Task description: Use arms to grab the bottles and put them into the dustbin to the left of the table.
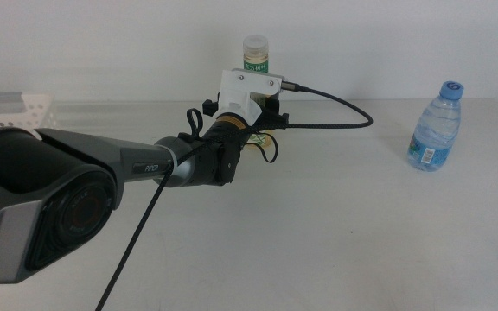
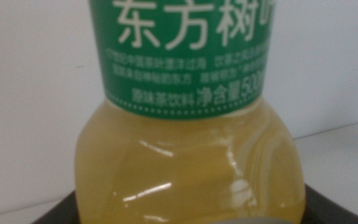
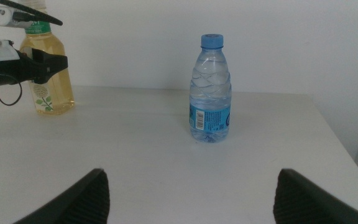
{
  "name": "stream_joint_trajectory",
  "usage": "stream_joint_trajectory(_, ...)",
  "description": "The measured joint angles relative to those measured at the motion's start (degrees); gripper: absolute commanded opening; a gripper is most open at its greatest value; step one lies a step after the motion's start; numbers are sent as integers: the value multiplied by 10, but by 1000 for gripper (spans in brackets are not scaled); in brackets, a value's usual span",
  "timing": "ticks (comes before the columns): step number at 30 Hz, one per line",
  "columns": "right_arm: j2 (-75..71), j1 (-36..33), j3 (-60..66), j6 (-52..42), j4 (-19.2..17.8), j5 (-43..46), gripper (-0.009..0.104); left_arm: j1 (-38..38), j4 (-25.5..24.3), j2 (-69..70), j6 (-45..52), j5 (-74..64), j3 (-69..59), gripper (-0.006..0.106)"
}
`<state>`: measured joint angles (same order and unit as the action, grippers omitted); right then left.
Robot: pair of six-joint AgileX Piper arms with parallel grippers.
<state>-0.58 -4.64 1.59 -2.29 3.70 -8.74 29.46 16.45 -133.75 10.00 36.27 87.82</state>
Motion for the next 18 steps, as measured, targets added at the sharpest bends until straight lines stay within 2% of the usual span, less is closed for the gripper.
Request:
stream_joint_trajectory(9,0,0,0,0,0,0,77,4,3,68,11,-38,-76,-5)
stream_joint_trajectory(18,0,0,0,0,0,0,77,5,3,215,11,-128,-188,-5)
